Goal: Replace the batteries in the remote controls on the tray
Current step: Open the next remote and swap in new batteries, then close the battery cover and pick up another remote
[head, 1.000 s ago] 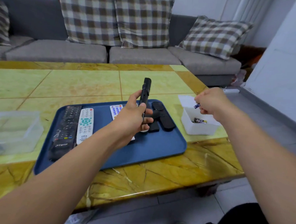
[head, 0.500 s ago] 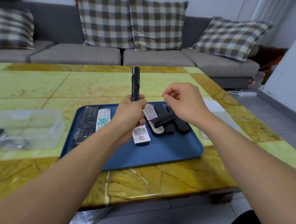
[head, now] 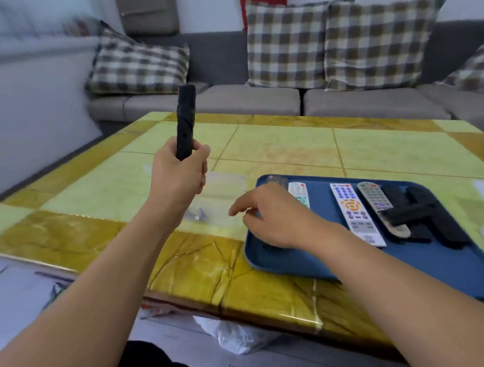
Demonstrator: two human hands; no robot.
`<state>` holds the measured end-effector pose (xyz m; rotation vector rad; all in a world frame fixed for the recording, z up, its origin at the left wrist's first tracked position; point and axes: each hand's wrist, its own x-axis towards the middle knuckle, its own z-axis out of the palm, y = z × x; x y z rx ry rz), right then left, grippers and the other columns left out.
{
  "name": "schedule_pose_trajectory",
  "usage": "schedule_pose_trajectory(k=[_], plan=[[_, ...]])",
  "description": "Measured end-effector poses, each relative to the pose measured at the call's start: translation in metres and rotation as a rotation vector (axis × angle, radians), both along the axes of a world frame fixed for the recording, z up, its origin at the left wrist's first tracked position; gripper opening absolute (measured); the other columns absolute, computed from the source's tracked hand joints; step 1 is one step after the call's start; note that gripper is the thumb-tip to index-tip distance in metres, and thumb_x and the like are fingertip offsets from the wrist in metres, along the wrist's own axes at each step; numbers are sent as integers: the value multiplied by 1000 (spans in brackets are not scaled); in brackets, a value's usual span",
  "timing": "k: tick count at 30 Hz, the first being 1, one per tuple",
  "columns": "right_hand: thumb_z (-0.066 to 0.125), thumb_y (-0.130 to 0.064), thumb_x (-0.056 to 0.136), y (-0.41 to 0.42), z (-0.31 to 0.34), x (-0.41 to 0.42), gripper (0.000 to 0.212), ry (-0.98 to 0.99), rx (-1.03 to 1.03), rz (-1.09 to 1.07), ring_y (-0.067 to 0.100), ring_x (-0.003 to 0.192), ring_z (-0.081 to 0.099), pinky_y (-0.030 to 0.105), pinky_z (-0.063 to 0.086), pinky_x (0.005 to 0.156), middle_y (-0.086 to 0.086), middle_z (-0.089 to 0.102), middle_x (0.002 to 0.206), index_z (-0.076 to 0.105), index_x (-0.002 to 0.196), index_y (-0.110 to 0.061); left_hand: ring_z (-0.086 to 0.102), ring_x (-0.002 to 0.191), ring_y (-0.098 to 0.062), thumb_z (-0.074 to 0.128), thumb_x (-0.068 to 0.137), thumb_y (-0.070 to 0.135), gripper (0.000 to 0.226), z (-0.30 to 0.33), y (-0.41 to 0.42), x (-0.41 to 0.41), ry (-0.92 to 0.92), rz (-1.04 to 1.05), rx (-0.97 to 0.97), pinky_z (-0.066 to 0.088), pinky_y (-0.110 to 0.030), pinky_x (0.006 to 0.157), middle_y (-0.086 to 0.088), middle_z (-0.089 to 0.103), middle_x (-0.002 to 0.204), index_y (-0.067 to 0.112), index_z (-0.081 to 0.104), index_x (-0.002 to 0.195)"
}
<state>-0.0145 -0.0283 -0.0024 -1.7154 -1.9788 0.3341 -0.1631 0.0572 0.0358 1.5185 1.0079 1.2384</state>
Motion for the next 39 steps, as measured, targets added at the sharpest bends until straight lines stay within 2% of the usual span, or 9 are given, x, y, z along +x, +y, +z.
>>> schedule_pose_trajectory(k=[7, 11, 14, 16, 19, 25, 28, 32, 39], plan=[[42, -12, 99, 13, -9, -22, 50, -129, -26, -39, 15, 133, 47, 28, 38, 107, -5, 50, 148, 44, 148, -24, 66, 61, -16, 63, 91, 13, 10, -24, 33, -46, 49, 182, -100, 48, -24, 48, -5, 74, 82, 14, 54, 85], [34, -31, 106, 25, -11, -29, 52, -285, -92, -122, 28, 115, 51, 38, 46, 89, 7, 53, 124, 21, 156, -29, 74, 77, -20, 69, 84, 13, 13, -28, 43, -54, 135, 205, -84, 50, -26, 51, -4, 70, 78, 13, 59, 76], [31, -40, 106, 46, -10, -39, 43, -453, 22, -231, 34, 90, 58, 41, 50, 75, 11, 54, 104, 39, 146, -27, 74, 83, -25, 67, 83, 12, 2, -30, 47, -54, 146, 199, -61, 57, -36, 62, 0, 70, 81, 13, 67, 85], [36, -36, 106, 61, -9, -43, 34, -489, 70, -241, 34, 84, 59, 38, 48, 69, 10, 56, 92, 63, 117, -19, 73, 85, -28, 67, 82, 12, 4, -32, 50, -55, 172, 196, -46, 59, -40, 67, 6, 69, 84, 15, 65, 82], [50, -30, 102, 82, -11, -42, 29, -383, -6, -255, 30, 83, 64, 34, 48, 67, 10, 67, 90, 72, 99, -13, 71, 83, -24, 70, 82, 7, 9, -39, 63, -62, 211, 238, -55, 53, -29, 62, 12, 65, 92, 9, 62, 82], [70, -33, 91, 117, 0, -43, 55, -194, -294, -206, 24, 86, 67, 35, 56, 74, 11, 62, 122, 49, 139, -16, 62, 79, -12, 81, 79, 8, 34, -64, 80, -68, 149, 289, -184, 45, -24, 61, 8, 66, 94, 17, 49, 74], [83, -41, 77, 137, 3, -46, 51, -169, -508, -267, 31, 76, 73, 38, 60, 67, 15, 73, 95, 69, 106, -2, 58, 73, -18, 74, 81, 5, 21, -69, 88, -61, 58, 293, -312, 46, -28, 63, 0, 67, 94, 16, 55, 78], [87, -52, 65, 155, 1, -54, 53, -181, -646, -266, 26, 56, 61, 33, 53, 62, 9, 64, 63, 64, 73, -6, 48, 64, -19, 64, 84, 6, 13, -68, 90, -53, 2, 278, -475, 47, -28, 56, -7, 53, 87, 10, 54, 90], [84, -28, 74, 169, -8, -57, 28, -356, -539, -153, 28, 59, 67, 34, 58, 56, 13, 73, 77, 72, 80, -4, 41, 60, -19, 57, 85, 6, 8, -70, 93, -49, -44, 263, -511, 42, -22, 44, -10, 49, 84, 13, 54, 85]])
